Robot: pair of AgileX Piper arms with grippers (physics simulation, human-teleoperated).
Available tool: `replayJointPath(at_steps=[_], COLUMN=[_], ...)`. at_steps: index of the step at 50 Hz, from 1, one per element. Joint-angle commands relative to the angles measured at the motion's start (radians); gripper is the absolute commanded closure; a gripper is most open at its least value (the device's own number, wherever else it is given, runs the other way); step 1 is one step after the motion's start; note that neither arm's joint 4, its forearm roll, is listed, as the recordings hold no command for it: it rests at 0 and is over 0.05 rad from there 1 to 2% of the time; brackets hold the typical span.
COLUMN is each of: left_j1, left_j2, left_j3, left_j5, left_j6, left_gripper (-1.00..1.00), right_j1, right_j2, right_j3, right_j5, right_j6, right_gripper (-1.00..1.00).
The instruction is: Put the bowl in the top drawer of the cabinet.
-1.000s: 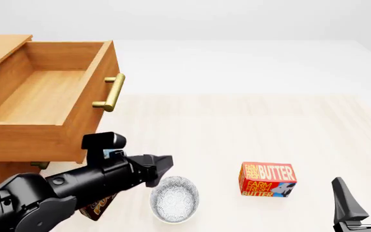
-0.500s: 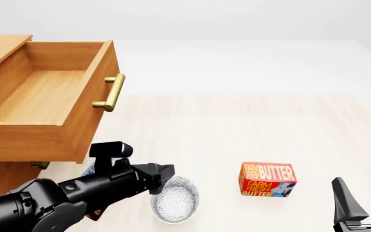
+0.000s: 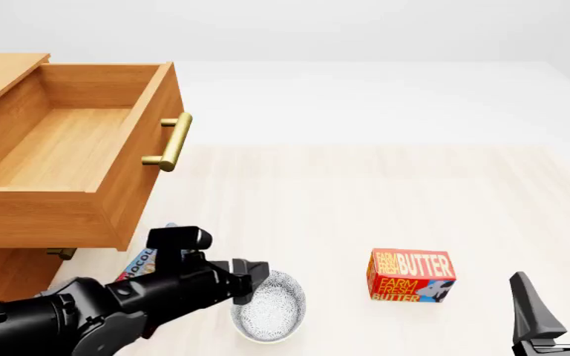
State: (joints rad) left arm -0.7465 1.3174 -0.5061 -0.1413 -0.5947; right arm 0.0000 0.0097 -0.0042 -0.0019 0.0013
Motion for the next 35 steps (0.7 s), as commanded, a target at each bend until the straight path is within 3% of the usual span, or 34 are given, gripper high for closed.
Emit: replayJointPath(at_steps=[1, 35], left_j1=[0.01, 0.061], left_j2=[0.041, 0.17], left_j3=[0.005, 0.01], left_j5=[-0.022, -0.088], left_j6=[0.0, 0.004], left_gripper=[-1.0, -1.0], right_j1=[0.0, 0.0], right_j2=[0.0, 0.0], right_j3=[0.0, 0.0], right_j5=[0.0, 0.0], right_j6=[0.0, 0.0], right_gripper=[-1.0, -1.0])
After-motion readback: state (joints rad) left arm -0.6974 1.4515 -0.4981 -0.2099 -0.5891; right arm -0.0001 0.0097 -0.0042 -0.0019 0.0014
